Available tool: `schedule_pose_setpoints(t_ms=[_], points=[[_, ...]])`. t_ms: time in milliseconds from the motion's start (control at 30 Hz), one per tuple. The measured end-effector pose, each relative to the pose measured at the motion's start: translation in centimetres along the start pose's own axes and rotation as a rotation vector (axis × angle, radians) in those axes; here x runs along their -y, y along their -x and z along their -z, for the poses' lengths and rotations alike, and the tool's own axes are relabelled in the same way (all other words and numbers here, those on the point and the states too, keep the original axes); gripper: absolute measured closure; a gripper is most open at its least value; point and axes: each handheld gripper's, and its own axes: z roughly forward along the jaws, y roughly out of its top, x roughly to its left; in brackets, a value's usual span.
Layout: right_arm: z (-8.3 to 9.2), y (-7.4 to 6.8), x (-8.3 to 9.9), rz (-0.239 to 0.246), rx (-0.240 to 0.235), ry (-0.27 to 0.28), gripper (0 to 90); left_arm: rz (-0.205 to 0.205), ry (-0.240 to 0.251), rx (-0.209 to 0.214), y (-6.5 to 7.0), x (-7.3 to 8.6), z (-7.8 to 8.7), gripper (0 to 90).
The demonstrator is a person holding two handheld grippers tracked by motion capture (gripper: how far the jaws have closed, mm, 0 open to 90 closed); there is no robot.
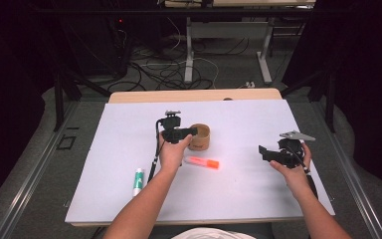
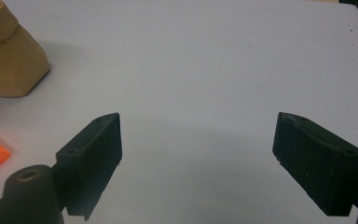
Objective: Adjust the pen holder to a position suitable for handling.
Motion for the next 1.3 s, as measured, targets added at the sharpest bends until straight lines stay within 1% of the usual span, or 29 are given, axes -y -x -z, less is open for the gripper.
schedule_pose_setpoints(t_ms=[67,100,133,167,233,267,367,433,467,500,600,633,667,767,800,833,867,900,933,1000,1100,1167,1200,1233,1267,1300], points=[[0.0,0.0,0.0,0.001,-0.001,0.001,15.1,-0.004,0.0,-0.002,0.0,0.0,0.0,52.1],[0.0,0.0,0.0,0.0,-0.003,0.0,15.1,-0.018,-0.013,0.0,-0.1,0.0,0.0,51.5],[0.0,-0.1,0.0,0.0,-0.006,-0.001,15.1,-0.015,-0.013,0.006,-0.2,0.0,0.1,50.5],[0.0,-0.1,0.0,0.004,-0.008,0.0,15.1,-0.027,-0.011,0.0,-0.3,0.0,0.2,49.3],[0.0,-0.1,0.0,0.016,-0.009,-0.001,15.1,-0.03,-0.005,0.01,-0.4,0.0,0.4,46.2],[0.0,-0.1,0.0,0.018,-0.009,-0.002,15.1,-0.042,0.0,0.006,-0.5,0.0,0.5,44.3],[0.0,-0.3,0.0,0.017,-0.015,-0.005,15.1,-0.049,0.017,0.013,-0.8,0.1,1.0,40.7],[0.0,-0.3,0.0,0.023,-0.019,0.0,15.1,-0.062,0.015,0.01,-1.0,0.2,1.4,39.3],[0.0,-0.3,0.0,0.03,-0.019,0.003,15.1,-0.06,0.019,0.015,-1.0,0.3,1.5,38.6],[0.0,-0.4,0.0,0.032,-0.021,0.006,15.2,-0.068,0.025,0.014,-1.2,0.3,1.7,38.4],[0.0,-0.5,0.0,0.037,-0.024,0.009,15.3,-0.075,0.03,0.014,-1.4,0.4,2.1,37.6],[0.0,-0.7,0.0,0.055,-0.029,0.007,15.4,-0.076,0.036,0.017,-1.7,0.4,2.5,37.1],[-0.1,-0.7,0.0,0.062,-0.032,0.003,15.5,-0.076,0.036,0.017,-1.7,0.4,2.5,36.9],[-0.2,-1.0,0.1,0.095,-0.033,0.001,16.3,-0.083,0.06,0.016,-2.1,0.5,3.3,35.8],[-0.2,-1.1,0.1,0.106,-0.033,0.0,17.1,-0.091,0.062,0.017,-2.3,0.5,3.6,35.3],[-0.2,-1.2,0.1,0.112,-0.033,-0.001,18.1,-0.087,0.066,0.015,-2.3,0.5,3.8,34.9],[-0.1,-1.3,0.1,0.127,-0.032,0.001,19.0,-0.101,0.058,0.015,-2.5,0.5,4.0,34.6],[-0.1,-1.4,0.1,0.136,-0.032,0.005,19.9,-0.1,0.066,0.006,-2.6,0.5,4.2,34.2],[-0.1,-1.4,0.1,0.153,-0.027,0.008,20.6,-0.107,0.06,0.011,-2.8,0.5,4.4,33.8],[0.0,-1.5,0.0,0.174,-0.03,0.014,22.1,-0.113,0.064,0.005,-3.0,0.5,4.8,33.0],[0.1,-1.6,0.0,0.176,-0.023,0.009,24.8,-0.124,0.064,0.003,-3.2,0.5,5.3,32.2],[0.2,-1.7,-0.1,0.18,-0.034,0.004,28.2,-0.139,0.068,0.011,-3.5,0.6,5.9,31.9],[0.3,-1.7,-0.1,0.184,-0.042,0.002,29.6,-0.153,0.085,0.016,-3.6,0.7,6.1,31.6],[0.3,-1.8,-0.2,0.171,-0.049,-0.003,30.5,-0.162,0.09,0.018,-3.7,0.7,6.3,30.7],[0.3,-1.8,-0.2,0.173,-0.056,-0.007,31.6,-0.177,0.085,0.012,-3.8,0.7,6.5,30.3],[0.3,-1.8,-0.2,0.178,-0.067,-0.011,33.1,-0.183,0.09,0.008,-3.9,0.7,6.7,30.0]])
